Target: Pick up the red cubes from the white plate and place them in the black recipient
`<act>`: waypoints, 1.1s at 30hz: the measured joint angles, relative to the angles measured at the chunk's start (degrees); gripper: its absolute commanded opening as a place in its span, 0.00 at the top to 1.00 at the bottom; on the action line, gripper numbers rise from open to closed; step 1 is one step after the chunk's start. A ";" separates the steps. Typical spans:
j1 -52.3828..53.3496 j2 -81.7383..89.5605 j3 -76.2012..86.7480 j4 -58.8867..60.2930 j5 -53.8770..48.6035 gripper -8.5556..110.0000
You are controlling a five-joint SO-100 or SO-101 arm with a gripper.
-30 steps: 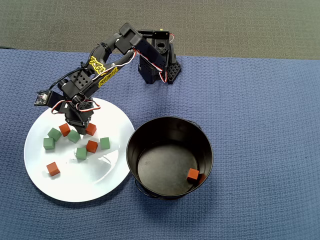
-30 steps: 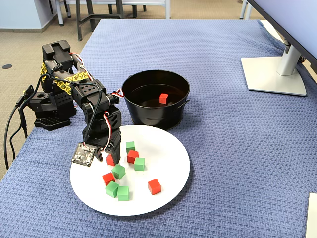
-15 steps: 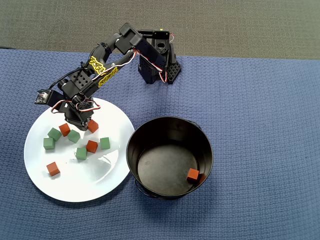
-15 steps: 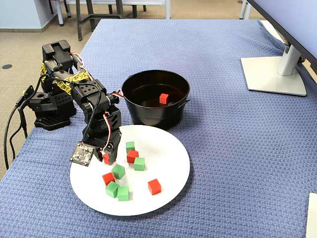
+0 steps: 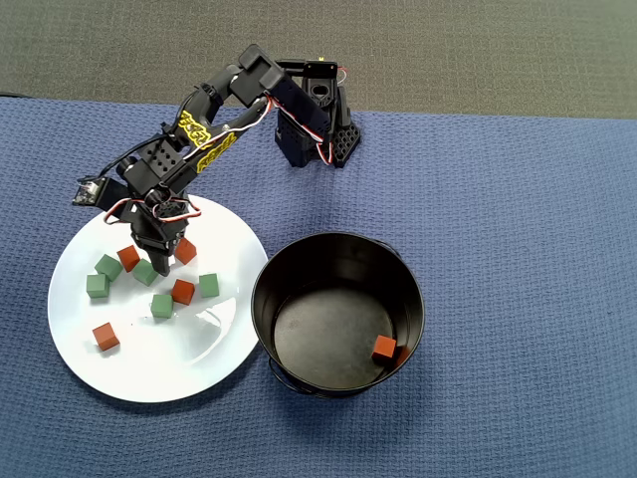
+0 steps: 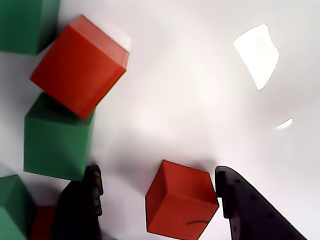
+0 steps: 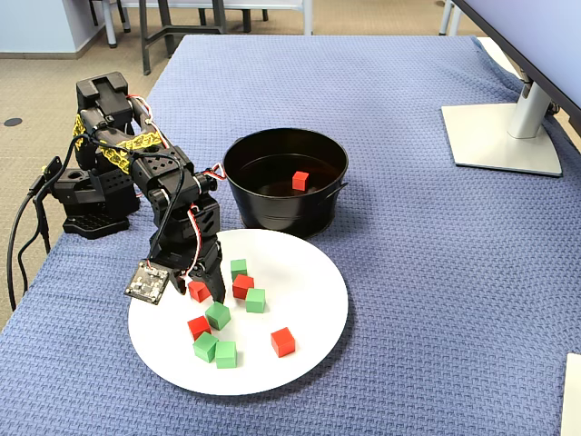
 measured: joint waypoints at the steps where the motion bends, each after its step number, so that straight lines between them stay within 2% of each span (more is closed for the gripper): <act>1: -0.26 0.35 0.35 -0.09 0.44 0.75; 12: -4.57 5.71 6.06 -0.26 2.90 0.77; 33: -5.89 5.80 7.03 -2.90 1.23 0.83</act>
